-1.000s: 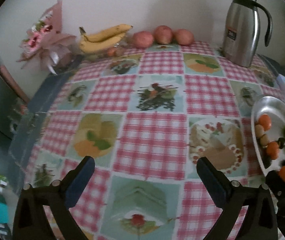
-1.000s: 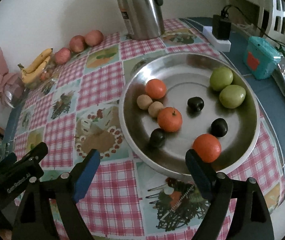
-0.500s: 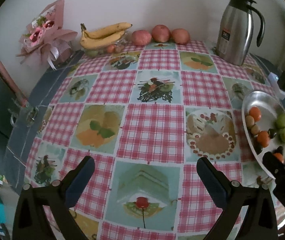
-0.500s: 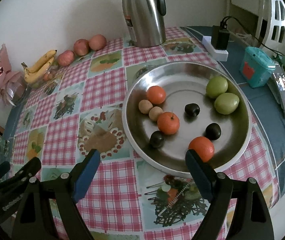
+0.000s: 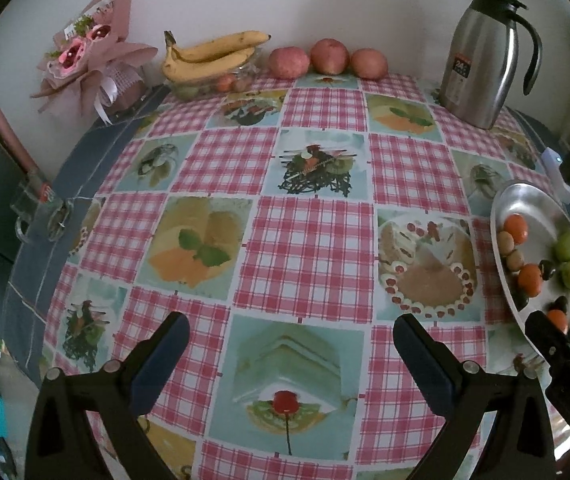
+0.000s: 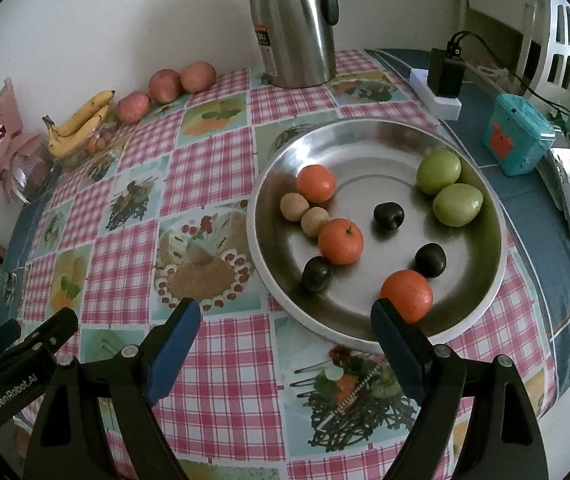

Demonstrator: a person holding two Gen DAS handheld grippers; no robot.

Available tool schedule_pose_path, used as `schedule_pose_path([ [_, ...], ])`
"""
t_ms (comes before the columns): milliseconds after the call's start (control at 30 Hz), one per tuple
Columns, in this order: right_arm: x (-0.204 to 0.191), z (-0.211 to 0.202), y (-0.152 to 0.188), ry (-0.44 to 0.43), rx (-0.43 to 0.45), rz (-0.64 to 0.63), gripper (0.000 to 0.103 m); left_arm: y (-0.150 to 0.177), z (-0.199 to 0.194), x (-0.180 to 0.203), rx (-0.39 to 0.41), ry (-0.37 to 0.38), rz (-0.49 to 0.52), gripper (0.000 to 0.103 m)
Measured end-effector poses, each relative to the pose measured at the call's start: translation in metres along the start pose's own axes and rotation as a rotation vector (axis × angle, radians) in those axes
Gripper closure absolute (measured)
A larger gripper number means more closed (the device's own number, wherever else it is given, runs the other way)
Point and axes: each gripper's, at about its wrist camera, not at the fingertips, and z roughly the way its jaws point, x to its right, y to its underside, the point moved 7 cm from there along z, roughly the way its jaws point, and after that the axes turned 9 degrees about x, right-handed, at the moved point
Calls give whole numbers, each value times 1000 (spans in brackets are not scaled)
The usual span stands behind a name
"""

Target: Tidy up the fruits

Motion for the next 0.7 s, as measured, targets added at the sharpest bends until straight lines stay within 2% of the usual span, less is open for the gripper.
schedule_pose_path([
  [700, -1, 3, 3, 8, -16, 4, 15, -1, 2, 1, -10, 5, -9, 0],
])
